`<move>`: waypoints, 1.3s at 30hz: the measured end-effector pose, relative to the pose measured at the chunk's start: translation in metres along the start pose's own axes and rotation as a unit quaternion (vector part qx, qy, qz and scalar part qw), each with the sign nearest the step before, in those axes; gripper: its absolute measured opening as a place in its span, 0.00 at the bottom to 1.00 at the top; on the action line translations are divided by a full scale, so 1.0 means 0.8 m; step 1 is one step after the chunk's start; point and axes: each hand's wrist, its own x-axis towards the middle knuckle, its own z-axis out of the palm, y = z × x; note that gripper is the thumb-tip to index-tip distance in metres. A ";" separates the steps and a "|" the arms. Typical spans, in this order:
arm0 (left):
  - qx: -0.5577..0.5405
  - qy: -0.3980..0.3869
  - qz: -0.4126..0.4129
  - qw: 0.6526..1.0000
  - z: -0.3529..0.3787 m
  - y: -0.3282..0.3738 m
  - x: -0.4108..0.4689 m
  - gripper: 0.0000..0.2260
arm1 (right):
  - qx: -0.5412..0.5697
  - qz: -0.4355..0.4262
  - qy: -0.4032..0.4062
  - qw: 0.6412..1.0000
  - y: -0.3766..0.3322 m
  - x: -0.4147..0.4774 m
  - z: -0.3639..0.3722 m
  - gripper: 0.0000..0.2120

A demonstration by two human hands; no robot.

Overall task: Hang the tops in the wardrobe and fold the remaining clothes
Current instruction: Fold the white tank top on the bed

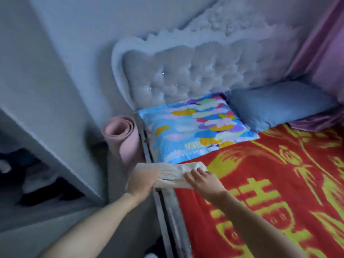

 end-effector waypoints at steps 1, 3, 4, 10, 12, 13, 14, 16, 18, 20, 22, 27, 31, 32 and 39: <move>0.017 0.000 -0.041 0.999 -0.026 -0.019 -0.032 0.11 | -0.006 -0.042 0.024 0.999 -0.018 0.029 -0.013 0.35; 0.054 0.005 -0.111 0.992 -0.067 -0.050 -0.080 0.13 | 0.000 -0.100 0.060 0.993 -0.051 0.078 -0.036 0.39; 0.075 -0.004 -0.150 0.986 -0.090 -0.064 -0.109 0.15 | 0.016 -0.133 0.080 0.988 -0.074 0.104 -0.048 0.39; 0.122 -0.030 -0.310 0.942 -0.175 -0.110 -0.248 0.16 | 0.033 -0.247 0.147 0.957 -0.202 0.193 -0.084 0.40; 0.100 -0.043 -0.352 0.930 -0.181 -0.117 -0.273 0.25 | 0.043 -0.265 0.151 0.952 -0.228 0.204 -0.085 0.40; 0.102 -0.043 -0.369 0.923 -0.186 -0.118 -0.283 0.25 | 0.052 -0.273 0.154 0.948 -0.239 0.207 -0.088 0.40; 0.115 -0.038 -0.374 0.920 -0.190 -0.119 -0.294 0.22 | 0.061 -0.277 0.161 0.945 -0.251 0.211 -0.091 0.39; 0.130 -0.026 -0.370 0.920 -0.196 -0.122 -0.313 0.16 | 0.070 -0.286 0.177 0.939 -0.271 0.216 -0.096 0.38; 0.130 -0.028 -0.384 0.913 -0.202 -0.134 -0.345 0.20 | 0.075 -0.297 0.186 0.933 -0.307 0.228 -0.104 0.37; 0.136 -0.021 -0.396 0.908 -0.209 -0.155 -0.387 0.23 | 0.085 -0.310 0.185 0.929 -0.353 0.245 -0.114 0.38; 0.136 -0.020 -0.398 0.907 -0.219 -0.181 -0.424 0.24 | 0.086 -0.323 0.172 0.927 -0.395 0.261 -0.122 0.39; 0.141 -0.044 -0.410 0.900 -0.255 -0.262 -0.524 0.23 | 0.083 -0.342 0.132 0.927 -0.514 0.312 -0.143 0.39; 0.128 -0.044 -0.420 0.897 -0.274 -0.315 -0.605 0.24 | 0.085 -0.358 0.134 0.920 -0.609 0.344 -0.158 0.30; 0.120 -0.045 -0.422 0.897 -0.278 -0.329 -0.624 0.24 | 0.093 -0.360 0.133 0.919 -0.631 0.352 -0.162 0.28; 0.108 -0.049 -0.435 0.893 -0.272 -0.377 -0.688 0.18 | 0.102 -0.370 0.083 0.920 -0.710 0.394 -0.160 0.23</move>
